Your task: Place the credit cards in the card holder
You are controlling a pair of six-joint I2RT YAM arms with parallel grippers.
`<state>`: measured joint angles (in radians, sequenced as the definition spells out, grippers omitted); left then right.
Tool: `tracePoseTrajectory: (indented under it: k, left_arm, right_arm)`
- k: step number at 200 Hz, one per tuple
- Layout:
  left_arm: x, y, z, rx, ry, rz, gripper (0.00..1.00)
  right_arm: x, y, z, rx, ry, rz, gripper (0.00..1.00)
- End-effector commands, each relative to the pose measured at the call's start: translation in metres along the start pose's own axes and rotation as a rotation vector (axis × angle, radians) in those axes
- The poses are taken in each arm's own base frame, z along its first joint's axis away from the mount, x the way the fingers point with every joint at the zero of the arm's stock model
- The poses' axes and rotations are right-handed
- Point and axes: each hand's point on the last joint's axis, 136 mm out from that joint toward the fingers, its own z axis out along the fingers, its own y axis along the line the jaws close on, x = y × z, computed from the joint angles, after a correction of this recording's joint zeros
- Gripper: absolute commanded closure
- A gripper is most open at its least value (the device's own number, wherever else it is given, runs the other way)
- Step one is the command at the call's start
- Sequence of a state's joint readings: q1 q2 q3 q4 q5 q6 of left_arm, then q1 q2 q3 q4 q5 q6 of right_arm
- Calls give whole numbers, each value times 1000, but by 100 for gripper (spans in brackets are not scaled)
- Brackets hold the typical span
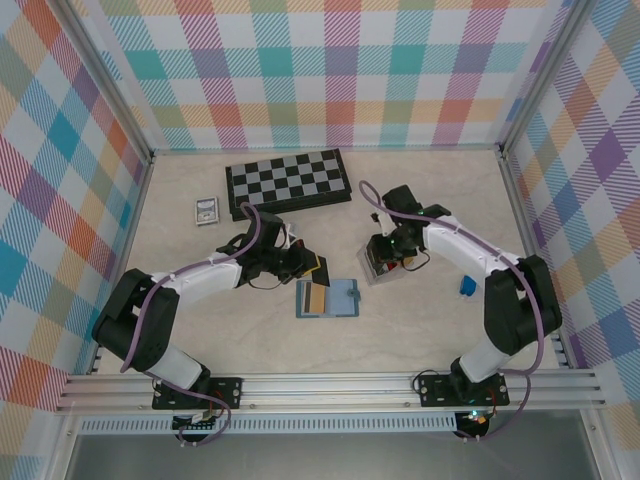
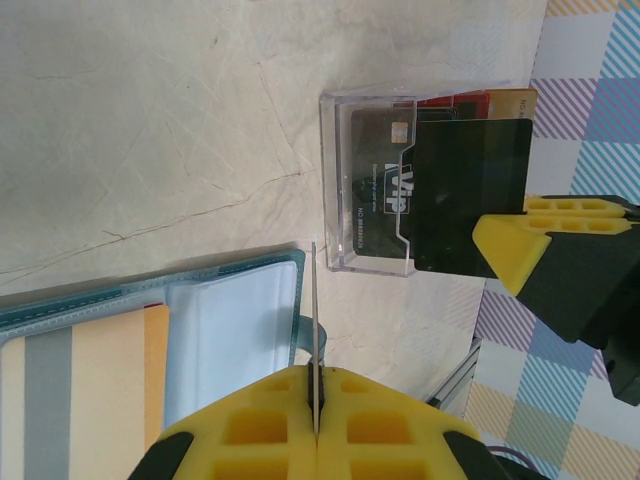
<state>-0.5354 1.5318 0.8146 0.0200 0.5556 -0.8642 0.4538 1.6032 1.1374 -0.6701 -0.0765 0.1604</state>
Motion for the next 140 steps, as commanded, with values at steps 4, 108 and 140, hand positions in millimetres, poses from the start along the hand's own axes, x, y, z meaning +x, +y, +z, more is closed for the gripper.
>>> tracePoseTrajectory:
  k: [4,108,140]
  left_arm:
    - [7,2,2,-8,16,22,100]
    - [17,26,10,-90,50,59,100]
    - [18,30,9,-99,41,79,100]
  right_arm:
    - [3,-8,10,45,9,-23,87]
    - [-1,25,-30,-84,-79,73,72]
    - [7,36,-28,-85,-63,126,66]
